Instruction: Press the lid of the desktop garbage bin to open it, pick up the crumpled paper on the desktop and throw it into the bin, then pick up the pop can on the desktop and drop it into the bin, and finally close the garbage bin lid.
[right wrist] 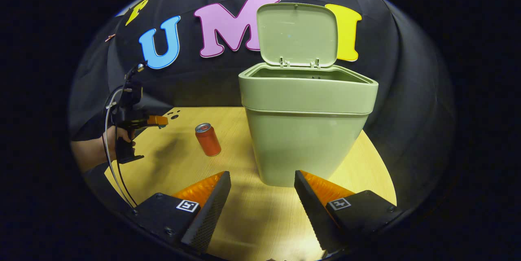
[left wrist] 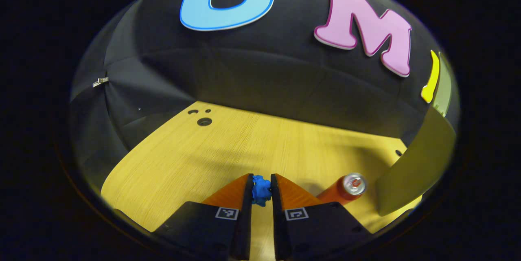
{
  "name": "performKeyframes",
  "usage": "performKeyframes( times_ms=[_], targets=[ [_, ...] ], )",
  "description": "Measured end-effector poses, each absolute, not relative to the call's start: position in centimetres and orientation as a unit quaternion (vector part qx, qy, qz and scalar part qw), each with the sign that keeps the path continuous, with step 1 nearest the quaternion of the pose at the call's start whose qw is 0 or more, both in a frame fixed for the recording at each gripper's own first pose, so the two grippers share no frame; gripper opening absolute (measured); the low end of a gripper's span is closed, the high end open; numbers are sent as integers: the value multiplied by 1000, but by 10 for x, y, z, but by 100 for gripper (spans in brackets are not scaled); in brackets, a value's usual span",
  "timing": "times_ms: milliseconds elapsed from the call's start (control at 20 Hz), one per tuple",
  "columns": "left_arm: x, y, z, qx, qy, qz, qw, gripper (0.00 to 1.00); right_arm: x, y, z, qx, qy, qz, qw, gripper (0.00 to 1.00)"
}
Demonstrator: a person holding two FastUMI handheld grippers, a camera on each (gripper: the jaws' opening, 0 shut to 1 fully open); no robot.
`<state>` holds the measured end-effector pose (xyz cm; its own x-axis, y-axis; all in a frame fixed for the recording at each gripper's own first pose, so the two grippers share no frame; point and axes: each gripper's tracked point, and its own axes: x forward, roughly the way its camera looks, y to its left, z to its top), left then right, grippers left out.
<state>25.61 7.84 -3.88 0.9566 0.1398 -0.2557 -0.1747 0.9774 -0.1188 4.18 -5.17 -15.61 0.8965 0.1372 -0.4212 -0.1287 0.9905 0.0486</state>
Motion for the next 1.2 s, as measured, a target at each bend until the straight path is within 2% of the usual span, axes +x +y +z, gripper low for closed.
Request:
performKeyframes(
  times_ms=[350,750,1200],
  targets=[
    [229,2,36,-63,84,-17,994,25,37,-57,-145,24,195,49,979,98],
    [234,-123,96,-86,44,-151,984,27,23,-72,-136,30,178,32,983,98],
    [218,-246,111,-37,38,-278,959,27,10,-70,-132,18,171,37,984,99]
  ],
)
